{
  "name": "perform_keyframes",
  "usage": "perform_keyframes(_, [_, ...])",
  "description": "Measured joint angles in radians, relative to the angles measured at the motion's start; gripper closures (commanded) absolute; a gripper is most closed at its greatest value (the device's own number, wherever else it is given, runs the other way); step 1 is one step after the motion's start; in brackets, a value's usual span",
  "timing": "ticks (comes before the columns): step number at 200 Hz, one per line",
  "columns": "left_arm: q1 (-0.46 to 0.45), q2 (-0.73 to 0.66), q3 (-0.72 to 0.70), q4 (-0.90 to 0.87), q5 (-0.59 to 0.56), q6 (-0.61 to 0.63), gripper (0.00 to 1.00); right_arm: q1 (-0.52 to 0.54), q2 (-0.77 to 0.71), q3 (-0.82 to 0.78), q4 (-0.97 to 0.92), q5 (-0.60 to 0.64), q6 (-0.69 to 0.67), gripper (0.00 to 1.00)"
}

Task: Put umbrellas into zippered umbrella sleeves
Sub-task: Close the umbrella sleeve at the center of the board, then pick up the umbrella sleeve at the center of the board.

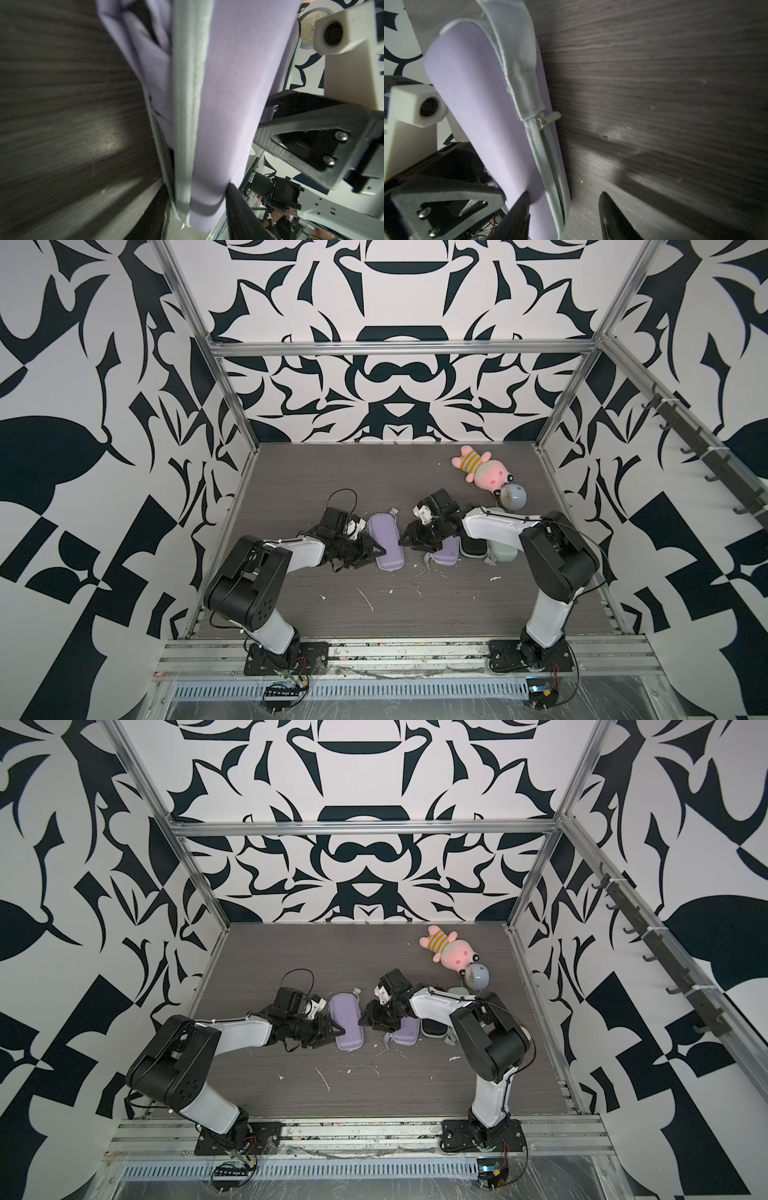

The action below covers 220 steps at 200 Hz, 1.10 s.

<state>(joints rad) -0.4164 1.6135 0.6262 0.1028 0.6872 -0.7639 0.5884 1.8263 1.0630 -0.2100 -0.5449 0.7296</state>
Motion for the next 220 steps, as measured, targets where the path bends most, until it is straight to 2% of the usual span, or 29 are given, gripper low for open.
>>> perform_keyframes(35, [0.008, 0.043, -0.049, 0.168, 0.069, -0.085, 0.77, 0.006, 0.034, -0.033, 0.172, -0.064, 0.024, 0.45])
perform_keyframes(61, [0.007, 0.089, -0.080, 0.325, 0.108, -0.151, 0.83, 0.016, 0.053, -0.088, 0.312, -0.110, 0.053, 0.45])
perform_keyframes(80, [0.008, 0.092, -0.095, 0.372, 0.110, -0.177, 0.84, 0.008, 0.054, -0.115, 0.372, -0.134, 0.060, 0.60])
perform_keyframes(98, [0.013, 0.092, -0.096, 0.381, 0.108, -0.190, 0.84, 0.005, 0.054, -0.132, 0.422, -0.157, 0.060, 0.82])
perform_keyframes(112, [0.024, 0.089, -0.096, 0.381, 0.106, -0.196, 0.79, 0.001, 0.054, -0.148, 0.473, -0.172, 0.067, 0.95])
perform_keyframes(122, [0.026, 0.079, -0.097, 0.380, 0.103, -0.203, 0.72, 0.000, 0.053, -0.158, 0.512, -0.179, 0.069, 1.00])
perform_keyframes(139, [0.030, 0.050, -0.106, 0.373, 0.080, -0.220, 0.60, 0.001, 0.048, -0.177, 0.574, -0.185, 0.102, 1.00])
perform_keyframes(158, [0.043, 0.007, -0.120, 0.367, 0.064, -0.251, 0.39, 0.005, 0.033, -0.192, 0.622, -0.195, 0.142, 1.00])
perform_keyframes(170, [0.055, -0.037, -0.130, 0.377, 0.062, -0.261, 0.30, 0.008, 0.021, -0.205, 0.663, -0.206, 0.181, 1.00])
perform_keyframes(193, [0.089, -0.114, -0.147, 0.390, 0.063, -0.281, 0.24, 0.005, 0.002, -0.249, 0.771, -0.223, 0.282, 1.00])
perform_keyframes(220, [0.120, -0.141, -0.154, 0.384, 0.064, -0.277, 0.21, -0.005, 0.000, -0.269, 0.841, -0.245, 0.379, 1.00])
